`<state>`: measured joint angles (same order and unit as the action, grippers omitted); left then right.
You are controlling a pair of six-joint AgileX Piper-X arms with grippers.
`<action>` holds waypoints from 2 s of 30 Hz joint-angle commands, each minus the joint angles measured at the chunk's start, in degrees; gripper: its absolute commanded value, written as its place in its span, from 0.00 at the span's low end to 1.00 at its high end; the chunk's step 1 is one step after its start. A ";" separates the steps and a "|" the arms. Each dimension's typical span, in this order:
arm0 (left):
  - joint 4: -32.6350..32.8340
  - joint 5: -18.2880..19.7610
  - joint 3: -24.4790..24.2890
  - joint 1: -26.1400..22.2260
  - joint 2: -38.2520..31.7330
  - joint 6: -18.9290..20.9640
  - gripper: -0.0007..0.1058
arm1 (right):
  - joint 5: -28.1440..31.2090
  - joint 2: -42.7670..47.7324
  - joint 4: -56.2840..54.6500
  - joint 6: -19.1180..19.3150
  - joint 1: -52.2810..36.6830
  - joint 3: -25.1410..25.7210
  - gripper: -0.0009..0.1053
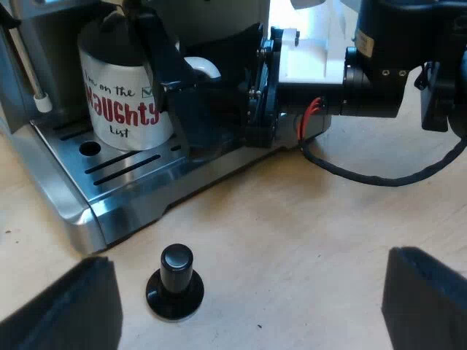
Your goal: Remove mug from coffee machine
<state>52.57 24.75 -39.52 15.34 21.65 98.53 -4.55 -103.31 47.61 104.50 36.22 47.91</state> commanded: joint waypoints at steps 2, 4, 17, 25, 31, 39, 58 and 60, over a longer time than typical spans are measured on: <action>-0.13 0.39 -0.39 0.28 -0.03 0.19 0.82 | -0.42 -0.23 -0.50 0.60 0.16 0.39 0.59; -0.13 0.39 -0.39 0.28 -0.03 0.19 0.82 | -0.42 -0.23 -0.50 0.60 0.16 0.39 0.59; -0.13 0.39 -0.39 0.28 -0.03 0.19 0.82 | -0.77 -0.23 -1.61 -1.11 0.16 0.39 0.07; -0.13 0.39 -0.39 0.28 -0.03 0.19 0.82 | -0.85 1.02 -2.98 -1.72 0.16 0.39 0.01; -0.13 0.39 -0.39 0.28 -0.03 -0.06 0.82 | -0.85 3.95 -6.51 -1.32 1.50 -1.78 0.01; -0.13 0.39 -0.39 0.28 -0.03 -0.38 0.82 | 2.49 8.80 -6.51 -1.04 3.82 -6.43 0.01; -0.26 1.74 -0.39 0.28 -0.19 -1.15 0.82 | 6.67 31.63 -6.77 -1.04 4.07 -23.59 0.01; -0.44 2.20 -0.39 0.28 -0.19 -1.15 0.82 | 8.86 34.33 -7.34 -1.04 4.07 -24.45 0.01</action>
<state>52.55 26.43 -39.52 15.34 21.65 97.78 2.48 -71.52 37.62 103.19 40.27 23.47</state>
